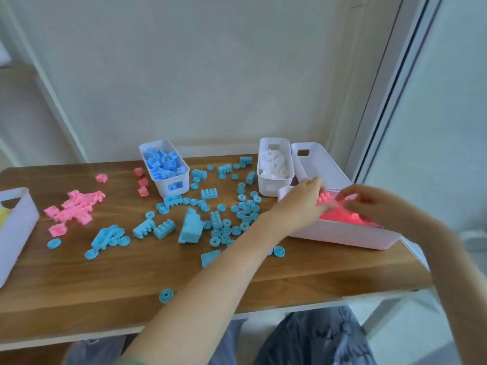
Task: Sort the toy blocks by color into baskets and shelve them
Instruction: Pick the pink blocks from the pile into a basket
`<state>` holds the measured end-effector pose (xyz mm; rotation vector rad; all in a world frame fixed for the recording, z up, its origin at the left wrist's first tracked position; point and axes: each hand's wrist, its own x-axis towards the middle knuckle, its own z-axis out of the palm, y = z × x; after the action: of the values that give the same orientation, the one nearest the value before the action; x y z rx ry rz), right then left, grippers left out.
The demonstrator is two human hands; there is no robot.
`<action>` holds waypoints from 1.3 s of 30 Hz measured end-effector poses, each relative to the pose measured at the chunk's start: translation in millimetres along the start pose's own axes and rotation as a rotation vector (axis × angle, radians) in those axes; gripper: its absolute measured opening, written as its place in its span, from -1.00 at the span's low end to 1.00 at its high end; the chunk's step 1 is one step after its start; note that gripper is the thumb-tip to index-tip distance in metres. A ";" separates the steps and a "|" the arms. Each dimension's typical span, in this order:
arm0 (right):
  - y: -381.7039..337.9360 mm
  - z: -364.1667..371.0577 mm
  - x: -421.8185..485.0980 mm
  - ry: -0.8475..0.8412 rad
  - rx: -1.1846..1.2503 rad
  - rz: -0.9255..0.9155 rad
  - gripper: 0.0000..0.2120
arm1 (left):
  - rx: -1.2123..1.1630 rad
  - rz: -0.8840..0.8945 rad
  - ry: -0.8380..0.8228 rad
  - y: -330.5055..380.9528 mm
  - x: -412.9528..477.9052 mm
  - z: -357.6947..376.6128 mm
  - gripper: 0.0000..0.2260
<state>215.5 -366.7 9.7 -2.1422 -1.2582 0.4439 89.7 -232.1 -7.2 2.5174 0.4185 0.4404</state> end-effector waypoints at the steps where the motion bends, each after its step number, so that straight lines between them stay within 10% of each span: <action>1: 5.0 -1.0 2.4 0.014 -0.027 0.012 -0.87 | 0.109 0.003 -0.055 1.6 6.3 4.2 -0.77; 20: -31.6 25.3 13.6 0.239 -0.229 -0.082 -0.82 | 0.020 0.010 0.114 -28.4 -27.3 -41.8 -0.73; 28: -98.0 57.6 23.1 0.046 -0.196 -0.317 -0.85 | 0.063 -0.052 0.317 -88.3 -87.3 -112.5 -0.75; 39: -206.7 176.7 85.8 -0.256 -0.003 -0.556 -0.73 | 0.189 -0.675 0.861 -241.0 -224.0 -167.7 -0.75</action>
<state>21.1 -158.0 11.6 -1.6684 -1.9164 0.4784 -225.6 -46.7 -58.0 2.0347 1.6146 1.2159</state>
